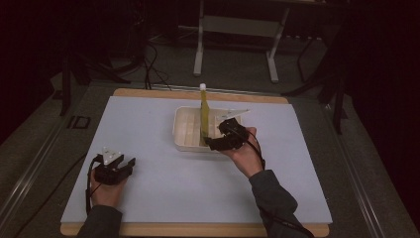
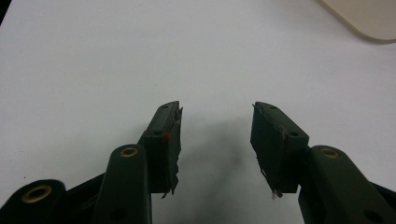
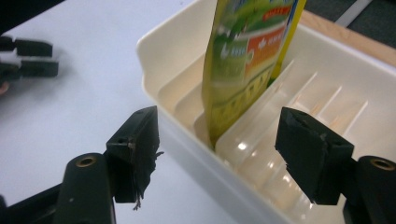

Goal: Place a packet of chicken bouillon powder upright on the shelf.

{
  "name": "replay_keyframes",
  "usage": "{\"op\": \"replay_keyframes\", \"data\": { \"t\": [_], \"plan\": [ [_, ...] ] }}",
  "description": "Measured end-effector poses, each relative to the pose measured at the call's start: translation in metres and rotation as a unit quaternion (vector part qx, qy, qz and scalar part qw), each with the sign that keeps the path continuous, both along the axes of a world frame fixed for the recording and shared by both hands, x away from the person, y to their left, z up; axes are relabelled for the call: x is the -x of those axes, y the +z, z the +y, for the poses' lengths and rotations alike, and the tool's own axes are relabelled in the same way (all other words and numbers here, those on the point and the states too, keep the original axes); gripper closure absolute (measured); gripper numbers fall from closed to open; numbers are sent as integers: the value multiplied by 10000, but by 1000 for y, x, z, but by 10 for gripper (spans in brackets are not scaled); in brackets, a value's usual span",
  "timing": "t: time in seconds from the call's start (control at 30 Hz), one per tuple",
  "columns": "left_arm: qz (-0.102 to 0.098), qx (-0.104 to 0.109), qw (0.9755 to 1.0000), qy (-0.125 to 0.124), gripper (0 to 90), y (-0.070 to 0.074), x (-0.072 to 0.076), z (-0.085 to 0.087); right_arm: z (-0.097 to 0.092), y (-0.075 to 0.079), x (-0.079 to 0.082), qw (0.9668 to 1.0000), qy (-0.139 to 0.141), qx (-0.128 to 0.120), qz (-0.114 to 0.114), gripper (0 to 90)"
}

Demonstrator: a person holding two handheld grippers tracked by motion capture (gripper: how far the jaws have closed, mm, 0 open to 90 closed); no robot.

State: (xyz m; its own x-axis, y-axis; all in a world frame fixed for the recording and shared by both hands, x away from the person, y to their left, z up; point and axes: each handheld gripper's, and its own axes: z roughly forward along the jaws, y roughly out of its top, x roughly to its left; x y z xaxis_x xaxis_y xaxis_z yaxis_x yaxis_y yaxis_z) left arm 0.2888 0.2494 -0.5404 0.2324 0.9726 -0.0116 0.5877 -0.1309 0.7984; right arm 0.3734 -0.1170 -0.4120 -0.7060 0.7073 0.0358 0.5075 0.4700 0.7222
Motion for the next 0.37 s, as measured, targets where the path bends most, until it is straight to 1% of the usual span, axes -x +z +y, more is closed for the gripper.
{"op": "replay_keyframes", "data": {
  "t": [0.07,0.13,0.23,0.3,0.33,0.37],
  "plan": [
    [13,-17,10000,-8,520,0,0,0,-5,0,4,10000,13,60,31,312],
    [4,-19,10000,5,520,0,0,0,-12,-2,7,9999,52,84,82,343],
    [7,-27,10000,1,520,0,0,-1,-23,-6,11,9998,80,154,127,349],
    [8,-39,10000,1,521,0,0,-1,-33,-10,14,9996,113,203,155,406],
    [17,-47,10000,-8,521,0,0,-1,-38,-12,16,9996,153,212,123,426],
    [27,-44,10000,-12,520,0,0,0,-45,-14,19,9998,110,177,47,424]
  ]
}}
